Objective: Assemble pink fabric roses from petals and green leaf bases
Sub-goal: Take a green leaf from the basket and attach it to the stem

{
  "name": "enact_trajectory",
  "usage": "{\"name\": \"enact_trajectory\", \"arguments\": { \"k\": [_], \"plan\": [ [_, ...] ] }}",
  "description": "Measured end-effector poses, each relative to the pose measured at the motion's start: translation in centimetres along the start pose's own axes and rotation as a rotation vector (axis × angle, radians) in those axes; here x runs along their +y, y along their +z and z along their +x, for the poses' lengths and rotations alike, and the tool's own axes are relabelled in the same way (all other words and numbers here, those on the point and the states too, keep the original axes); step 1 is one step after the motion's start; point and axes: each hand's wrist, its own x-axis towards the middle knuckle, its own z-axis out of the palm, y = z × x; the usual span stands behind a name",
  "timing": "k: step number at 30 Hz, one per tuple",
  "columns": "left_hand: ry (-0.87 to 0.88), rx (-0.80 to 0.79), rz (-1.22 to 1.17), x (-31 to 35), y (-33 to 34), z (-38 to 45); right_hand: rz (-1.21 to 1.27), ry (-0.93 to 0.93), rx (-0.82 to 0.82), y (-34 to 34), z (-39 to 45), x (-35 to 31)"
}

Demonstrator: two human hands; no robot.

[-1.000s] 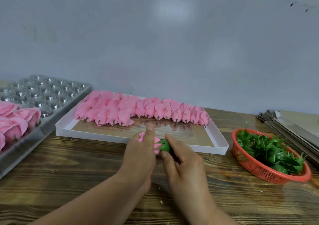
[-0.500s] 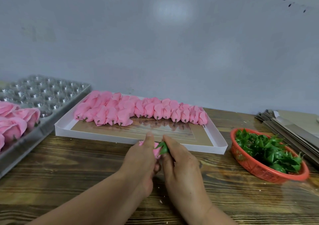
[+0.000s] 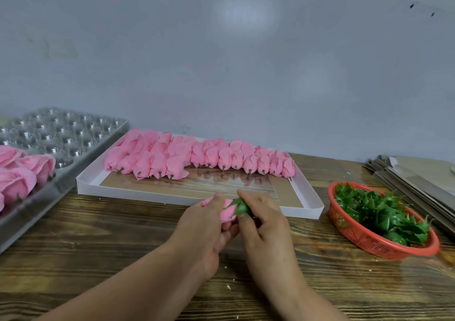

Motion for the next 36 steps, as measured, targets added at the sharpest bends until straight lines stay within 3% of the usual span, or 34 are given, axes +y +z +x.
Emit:
{"name": "enact_trajectory", "arguments": {
  "k": [6,12,20,36],
  "plan": [
    [0.022,0.039,0.004,0.0,-0.3,0.4,0.230,0.183,0.103,0.1,0.0,0.3],
    [0.031,0.041,0.048,-0.1,-0.4,0.6,0.447,0.245,0.096,0.0,0.2,0.1],
    [0.054,0.019,0.129,-0.5,-0.2,0.3,0.505,0.259,0.109,-0.3,0.3,-0.2],
    [0.069,0.059,-0.007,-0.4,0.1,-0.4,0.399,0.236,0.155,0.4,-0.2,-0.7]
  ]
}}
